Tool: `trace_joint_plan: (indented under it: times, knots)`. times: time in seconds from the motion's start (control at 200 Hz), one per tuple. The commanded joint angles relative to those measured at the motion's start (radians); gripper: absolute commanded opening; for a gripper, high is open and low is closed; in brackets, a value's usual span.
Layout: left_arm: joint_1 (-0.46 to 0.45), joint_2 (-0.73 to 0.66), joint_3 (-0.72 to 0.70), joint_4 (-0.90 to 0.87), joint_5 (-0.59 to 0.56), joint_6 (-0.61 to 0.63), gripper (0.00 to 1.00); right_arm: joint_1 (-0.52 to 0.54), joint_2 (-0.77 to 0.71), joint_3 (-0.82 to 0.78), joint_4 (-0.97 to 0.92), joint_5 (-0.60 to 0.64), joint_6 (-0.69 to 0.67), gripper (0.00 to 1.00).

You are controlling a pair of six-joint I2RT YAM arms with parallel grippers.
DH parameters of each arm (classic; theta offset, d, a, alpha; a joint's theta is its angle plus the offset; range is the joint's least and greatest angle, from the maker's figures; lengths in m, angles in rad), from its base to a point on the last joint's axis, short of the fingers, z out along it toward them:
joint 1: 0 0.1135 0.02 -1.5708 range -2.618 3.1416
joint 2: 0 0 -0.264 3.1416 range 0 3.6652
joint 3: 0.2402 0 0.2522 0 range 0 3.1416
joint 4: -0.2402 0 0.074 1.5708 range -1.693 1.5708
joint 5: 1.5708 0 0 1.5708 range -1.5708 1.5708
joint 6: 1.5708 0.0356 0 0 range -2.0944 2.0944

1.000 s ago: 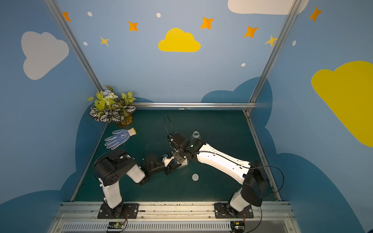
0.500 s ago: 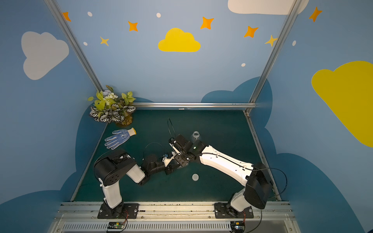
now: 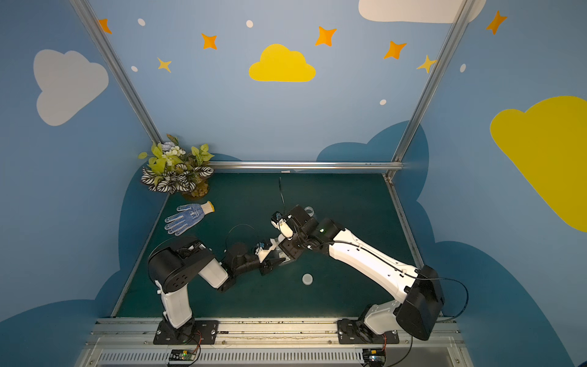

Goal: Screw on the bottle caps
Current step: Screw the bottle cap onto the plastic bottle.

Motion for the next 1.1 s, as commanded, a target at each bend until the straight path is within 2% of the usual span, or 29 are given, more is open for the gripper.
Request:
trace_joint_plan:
  times: [0.0,0.145,0.365,1.096]
  knots:
    - [0.005,-0.006,0.017,-0.004,0.047,-0.015,0.02,-0.018,-0.035,-0.019,0.069,-0.099,-0.063,0.68]
    - [0.013,-0.007,0.025,-0.011,0.073,-0.026,0.02,-0.023,-0.032,-0.024,0.13,-0.124,-0.103,0.64]
    - [0.02,-0.007,0.027,-0.015,0.089,-0.03,0.02,-0.023,0.023,0.014,0.121,-0.125,-0.15,0.59]
    - [0.023,0.005,0.028,-0.012,0.091,-0.033,0.02,-0.028,0.081,0.012,0.148,-0.027,-0.143,0.57]
